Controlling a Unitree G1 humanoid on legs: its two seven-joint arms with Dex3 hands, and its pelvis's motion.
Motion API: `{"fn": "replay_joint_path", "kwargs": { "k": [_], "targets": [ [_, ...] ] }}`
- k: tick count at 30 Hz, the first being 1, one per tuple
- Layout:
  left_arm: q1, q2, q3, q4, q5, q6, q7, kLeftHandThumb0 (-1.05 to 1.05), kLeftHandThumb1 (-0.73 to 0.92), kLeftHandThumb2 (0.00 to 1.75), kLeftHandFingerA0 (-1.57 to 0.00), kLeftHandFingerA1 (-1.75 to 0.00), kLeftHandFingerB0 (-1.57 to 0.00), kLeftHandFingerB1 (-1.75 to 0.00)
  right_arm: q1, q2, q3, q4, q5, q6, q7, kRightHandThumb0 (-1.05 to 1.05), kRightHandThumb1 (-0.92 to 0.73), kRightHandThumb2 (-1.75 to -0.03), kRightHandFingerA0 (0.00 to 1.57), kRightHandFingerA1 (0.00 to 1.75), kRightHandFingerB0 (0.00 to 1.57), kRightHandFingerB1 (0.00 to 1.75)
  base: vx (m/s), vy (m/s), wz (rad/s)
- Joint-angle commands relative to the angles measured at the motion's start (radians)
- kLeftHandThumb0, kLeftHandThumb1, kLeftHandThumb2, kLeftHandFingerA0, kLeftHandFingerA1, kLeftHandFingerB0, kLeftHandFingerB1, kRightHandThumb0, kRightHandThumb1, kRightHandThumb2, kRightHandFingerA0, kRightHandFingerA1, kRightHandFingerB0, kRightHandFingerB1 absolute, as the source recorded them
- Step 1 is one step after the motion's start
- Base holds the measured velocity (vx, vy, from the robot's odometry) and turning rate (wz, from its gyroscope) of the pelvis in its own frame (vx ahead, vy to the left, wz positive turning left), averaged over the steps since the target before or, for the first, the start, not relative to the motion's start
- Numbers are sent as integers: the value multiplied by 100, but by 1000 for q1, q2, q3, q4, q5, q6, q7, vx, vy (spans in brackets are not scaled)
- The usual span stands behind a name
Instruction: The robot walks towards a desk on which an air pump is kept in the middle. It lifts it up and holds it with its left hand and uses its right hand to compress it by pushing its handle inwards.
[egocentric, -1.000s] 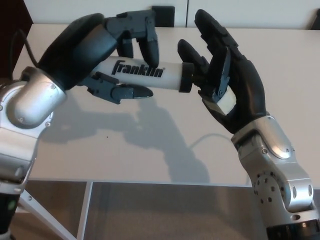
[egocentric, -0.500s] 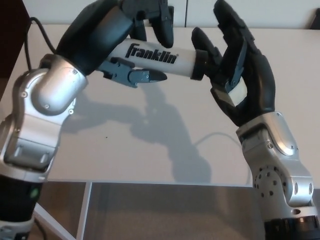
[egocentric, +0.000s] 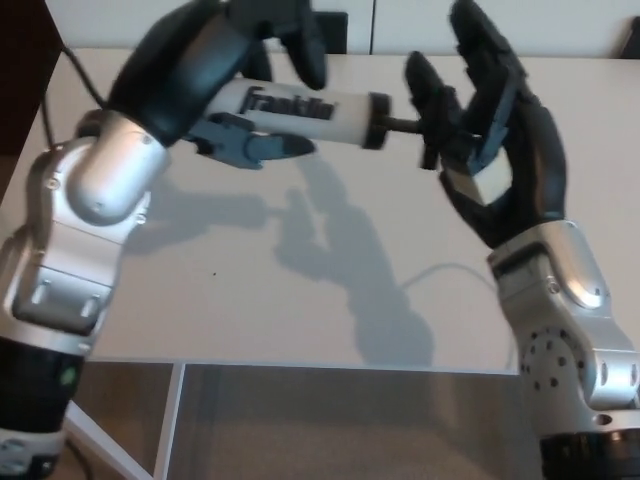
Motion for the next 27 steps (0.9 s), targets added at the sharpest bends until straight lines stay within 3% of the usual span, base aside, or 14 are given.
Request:
{"fn": "replay_joint_path", "kwargs": {
  "k": [1,10,11,13,14,20,26,27],
  "targets": [
    [-20,72,44,81,15,-16,30,3,67,50,-70,-172,-53,-152,12,-74,-65,27,0,-29,21,-97,-87,-119,0,4,0,3,0,0,0],
    [-36,112,29,201,33,-60,54,2,67,48,-66,-172,-51,-151,20,-114,-131,40,12,-44,25,-95,-85,-118,0,6,0,4,0,0,0],
    [-39,113,23,216,37,-59,55,-2,61,51,-67,-163,-54,-145,21,-121,-139,44,13,-46,30,-95,-86,-118,0,6,0,4,0,0,0],
    [-43,115,16,232,40,-59,56,-2,61,51,-67,-163,-54,-145,21,-126,-145,49,14,-49,34,-95,-86,-118,0,6,0,4,0,0,0],
    [-47,109,6,251,45,-67,63,0,64,47,-63,-172,-48,-153,23,-130,-151,48,17,-50,36,-94,-88,-119,0,6,0,4,0,0,0],
    [-57,56,-87,388,102,-129,122,0,68,48,-61,-175,-41,-159,51,-132,-156,-22,9,-67,28,-95,-82,-116,0,5,0,4,0,0,0],
    [-76,-1,-192,535,161,-191,190,0,65,48,-63,-175,-43,-159,105,-128,-113,-207,-38,-79,-1,-95,-84,-117,0,6,0,4,0,0,0],
    [-83,-14,-211,559,169,-183,187,-3,65,53,-64,-175,-50,-163,114,-128,-105,-241,-46,-85,-3,-94,-84,-117,0,6,0,5,0,0,0]
  ]
}}
